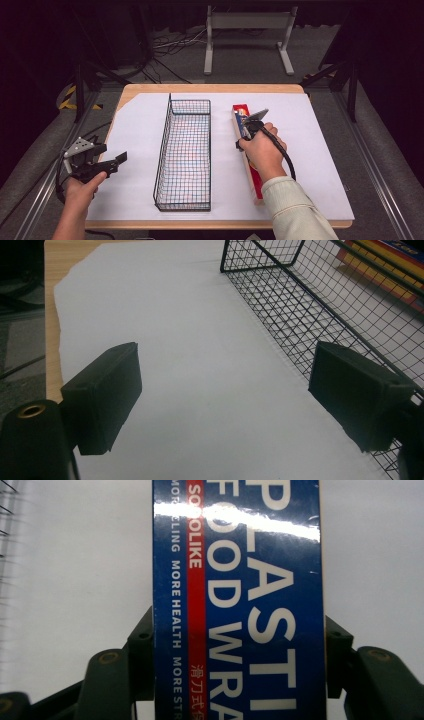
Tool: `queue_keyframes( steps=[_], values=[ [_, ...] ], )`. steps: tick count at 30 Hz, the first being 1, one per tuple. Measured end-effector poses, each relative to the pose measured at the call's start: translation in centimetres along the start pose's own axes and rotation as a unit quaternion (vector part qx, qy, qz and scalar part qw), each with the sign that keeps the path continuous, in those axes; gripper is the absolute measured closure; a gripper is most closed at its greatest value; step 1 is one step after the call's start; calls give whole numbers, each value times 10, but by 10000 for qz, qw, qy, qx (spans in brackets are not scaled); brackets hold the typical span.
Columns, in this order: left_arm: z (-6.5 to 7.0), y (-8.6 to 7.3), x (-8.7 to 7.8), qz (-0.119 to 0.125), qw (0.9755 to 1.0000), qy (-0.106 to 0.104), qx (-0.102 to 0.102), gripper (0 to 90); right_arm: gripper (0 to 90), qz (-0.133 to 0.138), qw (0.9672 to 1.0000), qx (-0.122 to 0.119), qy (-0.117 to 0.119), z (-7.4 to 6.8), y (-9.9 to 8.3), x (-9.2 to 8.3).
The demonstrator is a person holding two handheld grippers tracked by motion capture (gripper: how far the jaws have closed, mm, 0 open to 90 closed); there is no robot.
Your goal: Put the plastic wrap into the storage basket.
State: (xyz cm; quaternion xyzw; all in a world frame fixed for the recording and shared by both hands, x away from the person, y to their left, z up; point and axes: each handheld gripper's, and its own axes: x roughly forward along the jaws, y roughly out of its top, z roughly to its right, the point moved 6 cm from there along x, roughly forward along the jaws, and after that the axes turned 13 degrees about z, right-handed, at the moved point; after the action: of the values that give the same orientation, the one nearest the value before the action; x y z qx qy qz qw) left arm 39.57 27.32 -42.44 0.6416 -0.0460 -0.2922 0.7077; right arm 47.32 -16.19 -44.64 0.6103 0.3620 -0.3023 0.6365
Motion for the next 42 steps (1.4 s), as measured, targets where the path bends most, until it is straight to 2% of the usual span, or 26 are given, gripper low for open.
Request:
queue_keyframes(
  steps=[4,7,14,19,27,32,37,42],
  values=[
    [-1,1,-1,23,10000,-7,-7,143,393,38,9998,202,50,-5,5,-10],
    [-2,1,-1,34,10000,-4,-17,143,393,99,9998,182,7,-6,9,-14],
    [-2,2,-1,56,10000,7,-56,144,392,176,9993,324,27,-12,16,-24],
    [0,2,1,38,10000,-16,-8,144,392,234,9988,427,40,-18,21,-31],
    [-2,2,4,23,9999,109,78,144,392,224,9981,578,3,-28,28,-43],
    [-2,2,6,23,9999,68,105,144,393,286,9972,683,-42,-34,35,-51],
    [-4,2,7,54,10000,30,46,144,394,312,9966,762,-97,-40,38,-56],
    [-7,3,9,90,10000,-17,-25,145,393,378,9948,941,-41,-52,43,-65]
  ],
)
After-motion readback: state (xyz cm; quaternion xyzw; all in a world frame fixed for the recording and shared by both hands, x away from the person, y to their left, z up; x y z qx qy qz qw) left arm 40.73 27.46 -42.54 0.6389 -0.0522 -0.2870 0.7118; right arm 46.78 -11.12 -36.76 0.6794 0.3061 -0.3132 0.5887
